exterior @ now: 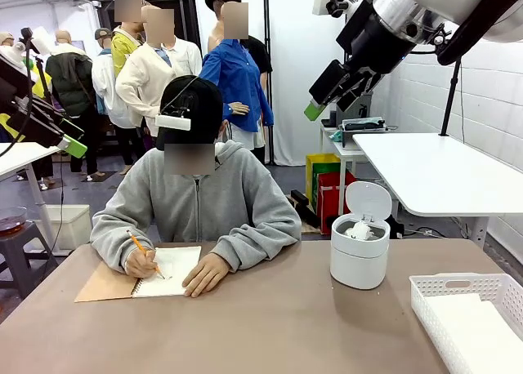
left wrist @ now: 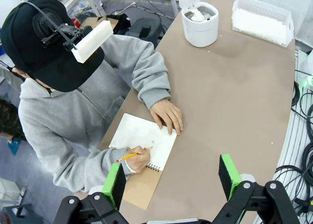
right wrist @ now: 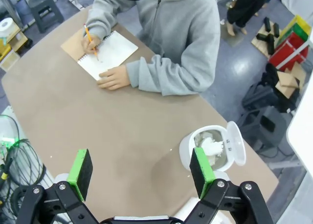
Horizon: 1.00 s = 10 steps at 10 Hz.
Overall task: Sort the paper based on its condition.
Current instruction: If a person hands you a paper, place it in the Organizing basket , and if it's crumpled, put it in the Trash can.
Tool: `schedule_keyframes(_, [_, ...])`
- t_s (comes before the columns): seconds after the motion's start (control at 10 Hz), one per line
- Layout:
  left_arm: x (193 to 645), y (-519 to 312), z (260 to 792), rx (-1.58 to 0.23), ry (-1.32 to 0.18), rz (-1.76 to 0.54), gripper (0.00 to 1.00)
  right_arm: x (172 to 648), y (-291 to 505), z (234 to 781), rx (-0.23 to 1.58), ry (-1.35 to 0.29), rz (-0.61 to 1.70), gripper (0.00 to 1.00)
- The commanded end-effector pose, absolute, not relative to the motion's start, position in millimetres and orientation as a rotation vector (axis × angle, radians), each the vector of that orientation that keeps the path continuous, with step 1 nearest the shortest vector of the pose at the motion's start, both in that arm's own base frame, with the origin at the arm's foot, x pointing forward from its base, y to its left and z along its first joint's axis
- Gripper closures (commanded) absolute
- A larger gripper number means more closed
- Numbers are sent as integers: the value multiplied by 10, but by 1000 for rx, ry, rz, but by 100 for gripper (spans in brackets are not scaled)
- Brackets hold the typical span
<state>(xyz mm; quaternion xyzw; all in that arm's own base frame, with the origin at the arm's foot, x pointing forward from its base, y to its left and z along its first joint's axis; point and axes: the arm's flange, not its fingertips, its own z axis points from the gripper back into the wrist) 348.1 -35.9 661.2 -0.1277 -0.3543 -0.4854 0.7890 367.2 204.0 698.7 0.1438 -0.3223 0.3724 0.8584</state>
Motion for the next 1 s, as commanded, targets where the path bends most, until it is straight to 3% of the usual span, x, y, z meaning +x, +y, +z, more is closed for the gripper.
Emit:
schedule_keyframes(0.0, [3477, -330, 6599, -290, -769, -1061, 0, 3673, 2039, 6986, 301, -677, 782, 0])
schedule_keyframes(0.9, [3477, -330, 6599, -290, -769, -1061, 0, 3673, 2039, 6986, 301, -677, 782, 0])
